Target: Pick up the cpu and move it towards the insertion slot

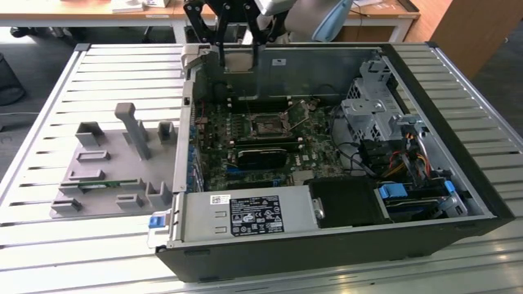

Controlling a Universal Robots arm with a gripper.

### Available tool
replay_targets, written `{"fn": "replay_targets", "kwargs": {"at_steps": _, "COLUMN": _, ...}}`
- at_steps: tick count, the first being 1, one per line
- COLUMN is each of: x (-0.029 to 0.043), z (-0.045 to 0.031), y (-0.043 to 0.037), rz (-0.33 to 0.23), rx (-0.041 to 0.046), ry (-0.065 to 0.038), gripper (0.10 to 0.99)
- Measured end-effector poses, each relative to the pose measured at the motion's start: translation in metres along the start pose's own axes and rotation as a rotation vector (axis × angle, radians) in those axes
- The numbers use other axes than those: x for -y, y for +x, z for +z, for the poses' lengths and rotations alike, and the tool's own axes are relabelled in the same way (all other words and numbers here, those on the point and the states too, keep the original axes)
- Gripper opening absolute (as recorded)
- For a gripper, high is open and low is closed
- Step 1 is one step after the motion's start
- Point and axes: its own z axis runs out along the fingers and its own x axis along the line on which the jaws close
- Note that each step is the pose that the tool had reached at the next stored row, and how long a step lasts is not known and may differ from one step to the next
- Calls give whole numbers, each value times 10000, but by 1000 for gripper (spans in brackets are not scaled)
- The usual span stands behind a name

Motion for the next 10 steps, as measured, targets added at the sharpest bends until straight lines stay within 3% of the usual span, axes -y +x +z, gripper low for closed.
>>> {"fn": "replay_targets", "kwargs": {"at_steps": 10, "x": -160, "z": 10, "y": -106, "rz": 0, "rx": 15, "ry": -1, "gripper": 537}}
